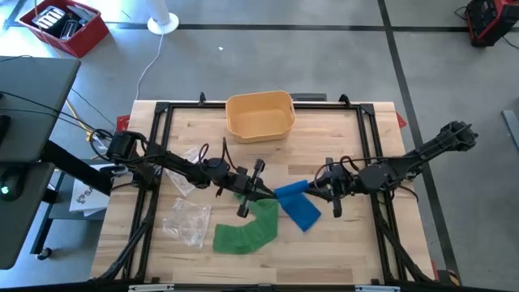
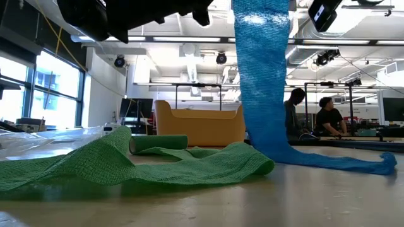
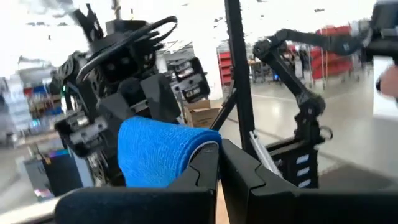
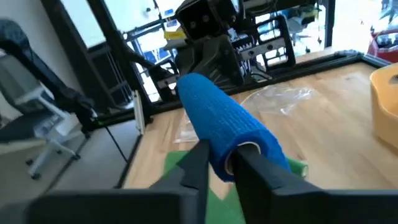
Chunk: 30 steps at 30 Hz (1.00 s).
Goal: Roll bandage
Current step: Roll the blue bandage
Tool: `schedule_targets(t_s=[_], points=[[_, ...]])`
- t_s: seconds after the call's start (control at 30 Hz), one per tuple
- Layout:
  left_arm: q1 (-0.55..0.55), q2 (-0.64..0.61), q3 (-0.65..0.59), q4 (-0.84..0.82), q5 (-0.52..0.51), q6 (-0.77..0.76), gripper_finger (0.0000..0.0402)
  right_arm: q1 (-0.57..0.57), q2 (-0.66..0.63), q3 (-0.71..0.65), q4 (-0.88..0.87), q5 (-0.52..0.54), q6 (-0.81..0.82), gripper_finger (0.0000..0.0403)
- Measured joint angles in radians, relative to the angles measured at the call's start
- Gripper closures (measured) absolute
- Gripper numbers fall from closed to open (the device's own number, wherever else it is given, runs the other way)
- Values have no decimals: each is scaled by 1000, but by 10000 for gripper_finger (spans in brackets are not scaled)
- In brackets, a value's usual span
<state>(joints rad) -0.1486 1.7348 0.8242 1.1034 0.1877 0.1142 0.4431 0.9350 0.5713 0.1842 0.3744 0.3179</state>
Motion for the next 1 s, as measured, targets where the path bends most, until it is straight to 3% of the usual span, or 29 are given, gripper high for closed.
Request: schedule_targets(t_s=[0.07, 0.23, 0.43, 0.6, 0.7, 0.8, 0.93, 1.0], points=[[3, 0, 1, 1, -17, -92, 389, 1, 0, 0, 4, -1, -58, 392], [31, 0, 11, 2, 8, -269, 348, 1, -1, 0, 2, 19, -188, 380], [91, 0, 13, 2, 6, -624, 291, 1, 0, 0, -16, 25, -482, 398], [117, 0, 18, 2, 3, -707, 272, 0, 1, 0, -17, 32, -682, 393], [117, 0, 28, -23, 5, -698, 277, 1, 1, 0, -19, 25, -719, 383], [114, 0, 39, -62, 3, -634, 308, 1, 1, 0, -19, 28, -682, 373], [104, 0, 45, -85, 21, -532, 380, 1, 0, 0, -26, 46, -537, 353], [103, 0, 45, -85, 22, -500, 391, 4, 0, 0, -28, 51, -441, 337]])
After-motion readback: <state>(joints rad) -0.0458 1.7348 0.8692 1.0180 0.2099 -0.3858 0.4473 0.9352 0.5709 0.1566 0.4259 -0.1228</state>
